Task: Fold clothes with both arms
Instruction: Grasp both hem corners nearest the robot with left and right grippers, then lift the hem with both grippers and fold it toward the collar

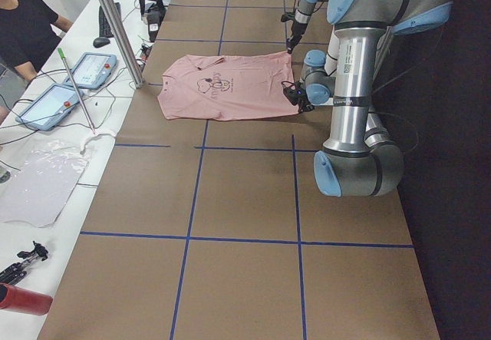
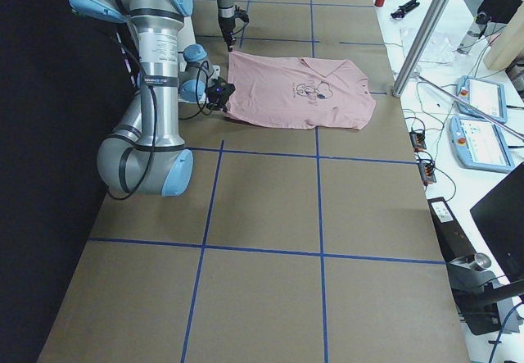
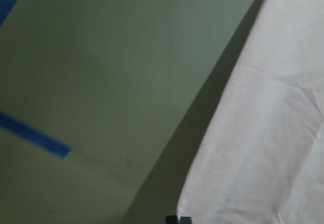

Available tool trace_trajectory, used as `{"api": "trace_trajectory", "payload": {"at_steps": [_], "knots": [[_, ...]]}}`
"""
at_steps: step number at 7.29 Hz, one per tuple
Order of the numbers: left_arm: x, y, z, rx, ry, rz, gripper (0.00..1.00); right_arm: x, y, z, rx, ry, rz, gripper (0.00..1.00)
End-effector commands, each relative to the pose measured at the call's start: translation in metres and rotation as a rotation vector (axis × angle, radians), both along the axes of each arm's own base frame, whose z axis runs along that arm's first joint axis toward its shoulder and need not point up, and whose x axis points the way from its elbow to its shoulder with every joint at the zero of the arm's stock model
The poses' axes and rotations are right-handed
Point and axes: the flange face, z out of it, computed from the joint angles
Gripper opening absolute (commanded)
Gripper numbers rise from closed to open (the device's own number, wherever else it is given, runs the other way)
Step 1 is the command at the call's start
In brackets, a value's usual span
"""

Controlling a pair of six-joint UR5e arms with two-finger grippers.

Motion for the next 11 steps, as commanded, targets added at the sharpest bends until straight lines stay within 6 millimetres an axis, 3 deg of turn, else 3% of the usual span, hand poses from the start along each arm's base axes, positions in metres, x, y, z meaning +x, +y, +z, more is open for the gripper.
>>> {"api": "trace_trajectory", "payload": {"at_steps": [1,2,3,4,5,7,8,9,10,11], "knots": [[-0.032,0.030,-0.046,-0.024,0.033,0.049,0.00,0.047,0.015,-0.007,-0.004,-0.007,-0.039,0.00],[-0.029,0.026,-0.043,-0.013,0.023,0.048,0.00,0.053,0.007,-0.019,0.005,-0.034,-0.016,0.00],[-0.036,-0.004,-0.050,0.001,0.042,-0.009,0.00,0.057,-0.019,-0.026,0.019,-0.049,0.037,0.00],[-0.046,-0.044,-0.070,0.063,0.079,-0.064,0.00,0.045,-0.050,-0.042,0.081,-0.067,0.065,0.00],[-0.050,-0.089,-0.082,0.124,0.087,-0.126,0.00,0.020,-0.097,-0.054,0.162,-0.053,0.099,0.00],[-0.039,-0.180,-0.050,0.207,-0.042,-0.204,0.00,-0.014,-0.195,-0.052,0.276,0.061,0.120,0.00],[-0.039,-0.234,-0.033,0.257,-0.118,-0.223,0.00,-0.019,-0.258,-0.052,0.287,0.109,0.143,0.00],[-0.057,-0.279,-0.028,0.307,-0.169,-0.245,0.00,-0.002,-0.316,-0.057,0.288,0.136,0.142,0.00],[-0.079,-0.301,-0.031,0.332,-0.181,-0.271,0.00,0.022,-0.350,-0.063,0.290,0.138,0.136,0.00],[-0.093,-0.313,-0.040,0.340,-0.173,-0.305,0.00,0.032,-0.370,-0.066,0.292,0.145,0.135,0.00]]}}
